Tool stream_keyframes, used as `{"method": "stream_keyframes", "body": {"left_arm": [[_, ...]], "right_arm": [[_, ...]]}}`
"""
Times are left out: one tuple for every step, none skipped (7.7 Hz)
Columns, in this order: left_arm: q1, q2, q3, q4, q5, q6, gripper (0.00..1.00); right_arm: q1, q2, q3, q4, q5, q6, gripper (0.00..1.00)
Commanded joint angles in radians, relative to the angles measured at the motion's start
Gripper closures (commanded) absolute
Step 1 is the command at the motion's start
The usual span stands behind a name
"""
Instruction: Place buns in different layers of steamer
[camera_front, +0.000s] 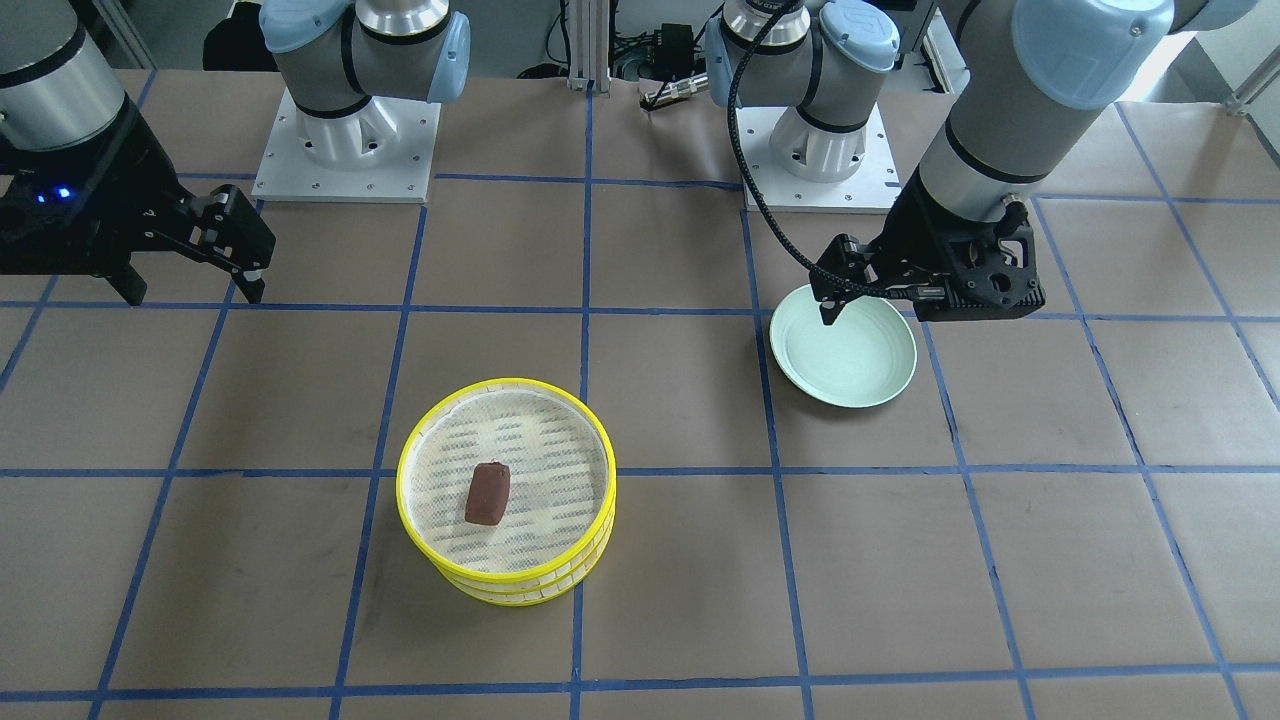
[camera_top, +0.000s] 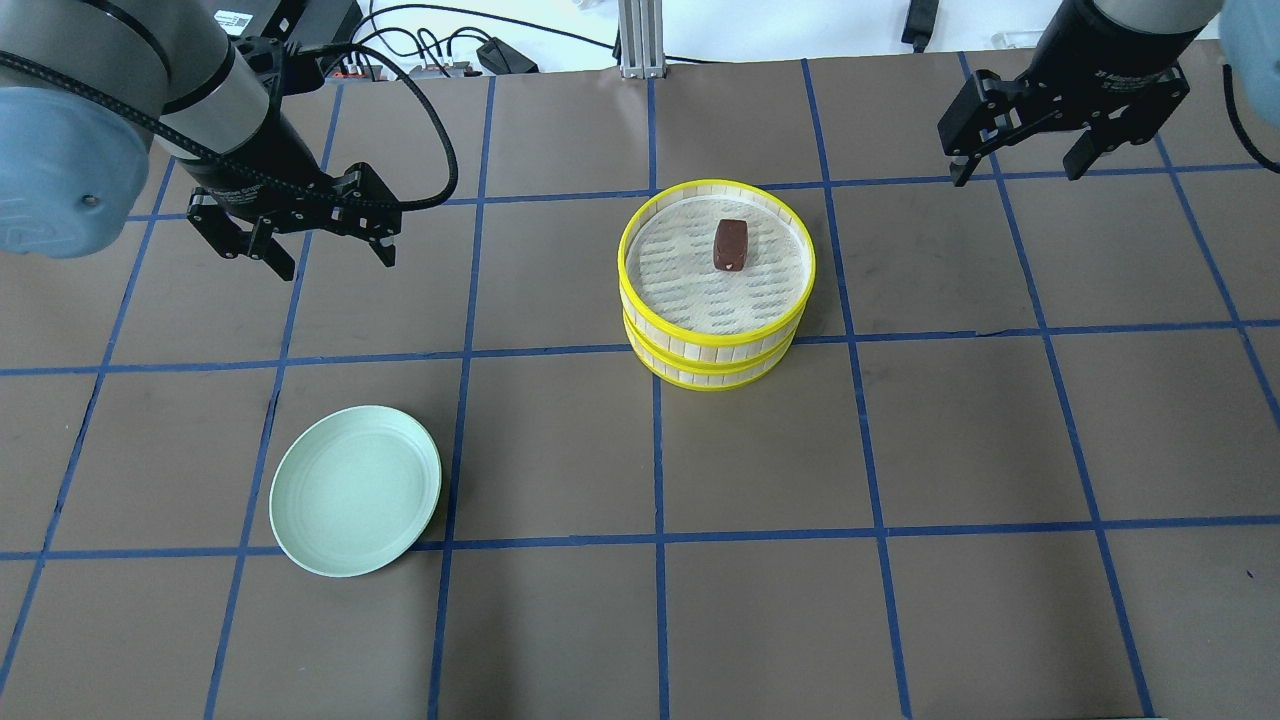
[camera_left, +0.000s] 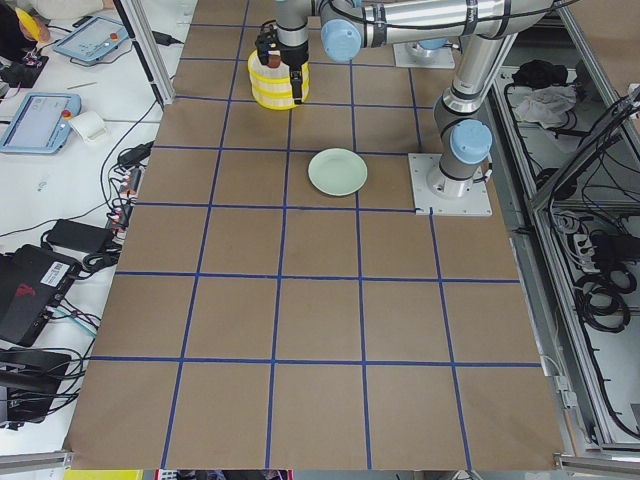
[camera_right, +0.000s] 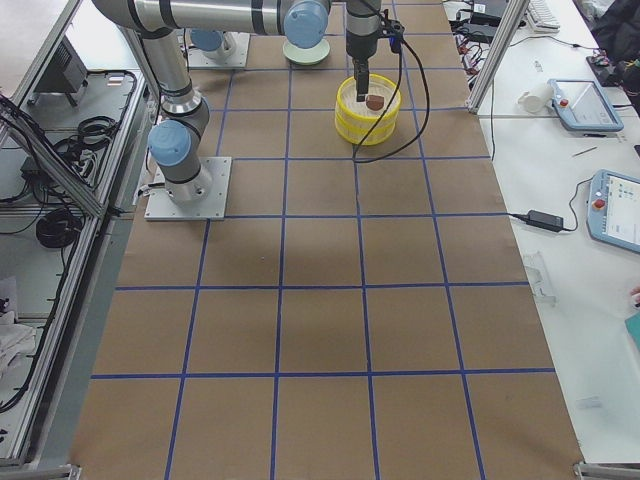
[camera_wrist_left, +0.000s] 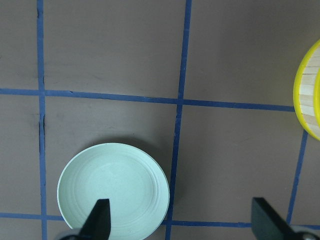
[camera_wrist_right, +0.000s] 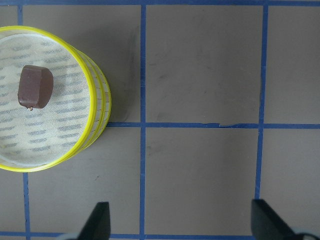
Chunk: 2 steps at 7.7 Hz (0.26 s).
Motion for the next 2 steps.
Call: {"method": "stream_keyframes", "body": {"left_arm": [[-0.001, -0.005, -0.002, -0.006, -0.007, 0.002, 0.00], [0.000, -0.004, -0.002, -0.012, 0.007, 0.003, 0.00]], "right_arm": [[0.000, 0.000, 0.000, -0.001, -0.002, -0.005, 0.00], [0.000, 0.000, 0.002, -0.001, 0.000, -0.005, 0.00]]}}
